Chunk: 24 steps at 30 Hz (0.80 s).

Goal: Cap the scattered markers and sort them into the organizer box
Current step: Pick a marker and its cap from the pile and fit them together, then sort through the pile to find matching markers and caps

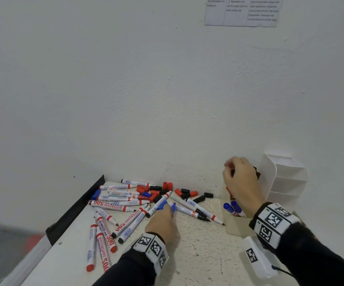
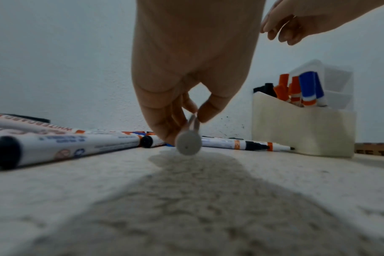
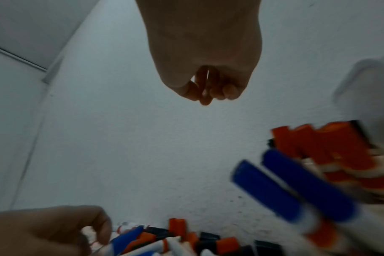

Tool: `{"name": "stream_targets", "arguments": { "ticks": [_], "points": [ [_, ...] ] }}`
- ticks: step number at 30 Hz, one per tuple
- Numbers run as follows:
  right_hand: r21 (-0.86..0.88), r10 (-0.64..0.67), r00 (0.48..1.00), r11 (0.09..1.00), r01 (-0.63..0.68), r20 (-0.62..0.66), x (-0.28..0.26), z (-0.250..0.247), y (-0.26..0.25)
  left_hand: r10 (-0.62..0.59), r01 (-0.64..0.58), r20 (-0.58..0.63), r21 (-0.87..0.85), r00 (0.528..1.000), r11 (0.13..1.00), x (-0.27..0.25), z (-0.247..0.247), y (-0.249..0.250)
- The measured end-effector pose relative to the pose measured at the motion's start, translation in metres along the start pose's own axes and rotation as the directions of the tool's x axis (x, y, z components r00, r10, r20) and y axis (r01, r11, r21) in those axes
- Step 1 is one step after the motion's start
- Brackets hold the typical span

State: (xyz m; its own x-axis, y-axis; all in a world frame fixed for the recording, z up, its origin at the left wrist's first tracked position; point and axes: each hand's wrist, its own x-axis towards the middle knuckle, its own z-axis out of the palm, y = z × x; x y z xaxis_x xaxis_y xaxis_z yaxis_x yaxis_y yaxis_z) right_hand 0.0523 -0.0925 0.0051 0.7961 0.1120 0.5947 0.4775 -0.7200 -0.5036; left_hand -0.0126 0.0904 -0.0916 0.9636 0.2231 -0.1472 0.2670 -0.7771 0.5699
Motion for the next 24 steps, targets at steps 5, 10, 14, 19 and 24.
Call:
{"name": "stream_targets", "arguments": {
  "ticks": [5, 10, 14, 19, 24],
  "points": [
    [0.137, -0.004, 0.965, 0.990, -0.033, 0.261, -0.005, 0.035, -0.041, -0.050, -0.001, -0.135, -0.351, 0.990, 0.936, -0.003, -0.022, -0.017],
    [0.000, 0.051, 0.787, 0.998, -0.065, 0.615, -0.027, 0.099, -0.049, -0.067, 0.004, -0.197, -0.304, 0.978, 0.953, 0.002, -0.037, -0.047],
    [-0.051, 0.041, 0.661, 0.999, -0.004, 0.749, -0.049, 0.135, -0.048, -0.103, 0.005, -0.236, -0.381, 0.966, 0.924, 0.004, -0.039, -0.059],
    [-0.100, 0.037, 0.706, 0.994, 0.048, 0.708, -0.054, 0.149, -0.047, -0.137, 0.044, -0.165, -0.474, 0.977, 0.879, 0.006, -0.034, -0.061],
    [-0.272, 0.178, 0.711, 0.962, 0.020, 0.680, -0.047, 0.152, -0.046, -0.160, 0.065, -0.092, -0.638, 0.983, 0.767, 0.006, -0.032, -0.060]
  ]
}}
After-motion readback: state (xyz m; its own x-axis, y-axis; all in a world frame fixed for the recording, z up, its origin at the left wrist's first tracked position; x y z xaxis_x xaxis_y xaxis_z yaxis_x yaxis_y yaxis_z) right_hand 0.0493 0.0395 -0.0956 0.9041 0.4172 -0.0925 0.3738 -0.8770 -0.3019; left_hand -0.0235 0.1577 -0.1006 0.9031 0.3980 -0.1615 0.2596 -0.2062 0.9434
